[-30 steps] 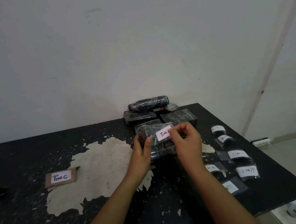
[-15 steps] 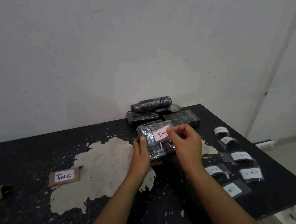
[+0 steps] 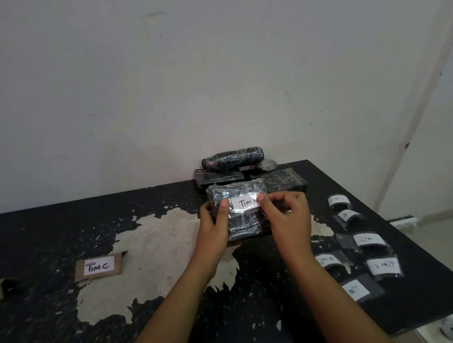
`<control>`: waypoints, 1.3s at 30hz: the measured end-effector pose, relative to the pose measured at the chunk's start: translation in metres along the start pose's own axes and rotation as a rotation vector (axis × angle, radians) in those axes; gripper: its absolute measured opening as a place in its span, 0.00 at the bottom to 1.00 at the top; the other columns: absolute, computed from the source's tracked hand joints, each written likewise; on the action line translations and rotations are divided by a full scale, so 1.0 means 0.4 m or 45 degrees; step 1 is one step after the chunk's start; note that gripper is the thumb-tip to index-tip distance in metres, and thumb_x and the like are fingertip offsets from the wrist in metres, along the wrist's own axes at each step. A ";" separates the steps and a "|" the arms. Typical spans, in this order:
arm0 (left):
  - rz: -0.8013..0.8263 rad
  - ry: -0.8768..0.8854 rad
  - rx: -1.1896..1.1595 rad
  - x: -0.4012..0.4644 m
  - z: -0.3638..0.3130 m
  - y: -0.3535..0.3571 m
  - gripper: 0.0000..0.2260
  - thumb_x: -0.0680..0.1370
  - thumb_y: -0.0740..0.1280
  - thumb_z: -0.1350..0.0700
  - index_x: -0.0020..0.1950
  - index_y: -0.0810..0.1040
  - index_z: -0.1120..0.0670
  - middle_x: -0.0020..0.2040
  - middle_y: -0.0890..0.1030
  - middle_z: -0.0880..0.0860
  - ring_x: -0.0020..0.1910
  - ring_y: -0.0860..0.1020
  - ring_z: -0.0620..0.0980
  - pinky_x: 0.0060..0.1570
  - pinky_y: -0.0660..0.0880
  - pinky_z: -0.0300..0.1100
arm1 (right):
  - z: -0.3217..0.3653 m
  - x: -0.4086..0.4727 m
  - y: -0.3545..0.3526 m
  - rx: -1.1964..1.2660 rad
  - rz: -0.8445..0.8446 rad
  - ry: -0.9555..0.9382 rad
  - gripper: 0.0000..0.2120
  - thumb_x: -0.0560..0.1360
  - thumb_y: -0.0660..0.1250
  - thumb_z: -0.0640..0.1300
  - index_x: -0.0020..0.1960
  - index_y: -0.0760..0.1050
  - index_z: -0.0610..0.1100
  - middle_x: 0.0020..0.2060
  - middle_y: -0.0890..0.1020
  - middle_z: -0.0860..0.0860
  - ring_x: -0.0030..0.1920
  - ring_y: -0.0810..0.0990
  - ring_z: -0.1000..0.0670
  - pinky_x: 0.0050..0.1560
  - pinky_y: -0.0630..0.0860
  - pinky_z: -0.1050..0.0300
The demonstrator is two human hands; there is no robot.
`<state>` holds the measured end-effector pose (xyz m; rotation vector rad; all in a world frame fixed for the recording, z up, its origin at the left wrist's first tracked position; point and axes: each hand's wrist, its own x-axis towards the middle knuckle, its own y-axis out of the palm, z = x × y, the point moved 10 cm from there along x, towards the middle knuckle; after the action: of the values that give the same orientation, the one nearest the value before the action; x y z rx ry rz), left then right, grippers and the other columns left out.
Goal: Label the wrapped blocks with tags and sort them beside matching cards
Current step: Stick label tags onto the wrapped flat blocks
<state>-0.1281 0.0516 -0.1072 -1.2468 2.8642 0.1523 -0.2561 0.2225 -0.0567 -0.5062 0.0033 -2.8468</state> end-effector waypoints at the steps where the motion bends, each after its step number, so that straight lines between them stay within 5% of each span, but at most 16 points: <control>1: 0.002 0.005 -0.005 -0.002 -0.002 0.001 0.29 0.78 0.64 0.30 0.75 0.68 0.43 0.64 0.85 0.49 0.56 0.88 0.50 0.56 0.86 0.57 | -0.001 0.000 0.000 0.000 0.000 -0.003 0.07 0.77 0.81 0.53 0.48 0.85 0.52 0.54 0.79 0.54 0.52 0.82 0.56 0.53 0.81 0.63; 9: -0.001 -0.012 -0.079 -0.009 -0.005 -0.009 0.21 0.84 0.65 0.36 0.73 0.73 0.45 0.61 0.87 0.51 0.52 0.89 0.51 0.49 0.88 0.59 | -0.003 -0.007 -0.005 0.055 -0.004 -0.023 0.12 0.78 0.80 0.55 0.55 0.79 0.55 0.53 0.83 0.55 0.52 0.83 0.57 0.54 0.84 0.53; 14: 0.034 0.006 -0.068 -0.013 -0.018 -0.003 0.21 0.83 0.64 0.35 0.72 0.76 0.43 0.61 0.88 0.50 0.53 0.89 0.50 0.52 0.87 0.56 | 0.001 -0.007 0.016 0.066 0.082 0.017 0.23 0.77 0.80 0.57 0.67 0.76 0.56 0.59 0.83 0.60 0.59 0.82 0.61 0.56 0.81 0.60; 17: 0.015 -0.003 -0.049 -0.010 -0.018 -0.017 0.21 0.84 0.64 0.35 0.72 0.78 0.44 0.59 0.89 0.49 0.52 0.89 0.49 0.48 0.87 0.48 | -0.012 0.003 0.016 0.124 0.089 0.065 0.19 0.78 0.79 0.55 0.65 0.78 0.55 0.58 0.85 0.58 0.58 0.83 0.58 0.58 0.84 0.54; 27: 0.037 0.016 -0.010 -0.015 -0.018 -0.025 0.23 0.83 0.62 0.34 0.71 0.80 0.45 0.58 0.89 0.48 0.53 0.89 0.48 0.51 0.87 0.46 | -0.013 -0.002 0.018 0.094 0.093 0.026 0.10 0.82 0.74 0.59 0.60 0.81 0.57 0.57 0.85 0.58 0.56 0.84 0.60 0.60 0.85 0.48; 30: 0.005 0.038 0.078 -0.009 -0.015 -0.034 0.26 0.82 0.63 0.32 0.73 0.79 0.45 0.58 0.89 0.48 0.53 0.89 0.47 0.55 0.87 0.50 | -0.006 -0.014 0.044 0.040 0.233 0.024 0.22 0.80 0.72 0.65 0.71 0.73 0.63 0.64 0.79 0.62 0.61 0.81 0.60 0.56 0.84 0.55; 33: -0.020 0.026 0.204 -0.002 -0.017 -0.045 0.35 0.76 0.66 0.26 0.80 0.71 0.40 0.65 0.85 0.49 0.54 0.88 0.49 0.52 0.88 0.51 | -0.020 -0.023 0.073 0.043 0.420 0.075 0.27 0.79 0.75 0.61 0.74 0.69 0.65 0.63 0.76 0.67 0.57 0.83 0.62 0.50 0.84 0.61; 39: -0.032 0.167 0.404 -0.030 -0.038 -0.026 0.31 0.75 0.68 0.26 0.74 0.71 0.38 0.61 0.84 0.43 0.53 0.87 0.45 0.47 0.88 0.51 | -0.024 -0.034 0.104 -0.028 0.532 0.006 0.31 0.77 0.76 0.66 0.75 0.67 0.72 0.76 0.75 0.55 0.71 0.80 0.51 0.69 0.82 0.42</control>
<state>-0.1118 0.0520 -0.0922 -1.2678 2.8251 -0.3828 -0.2368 0.1850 -0.0724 -0.4433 0.1258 -2.4414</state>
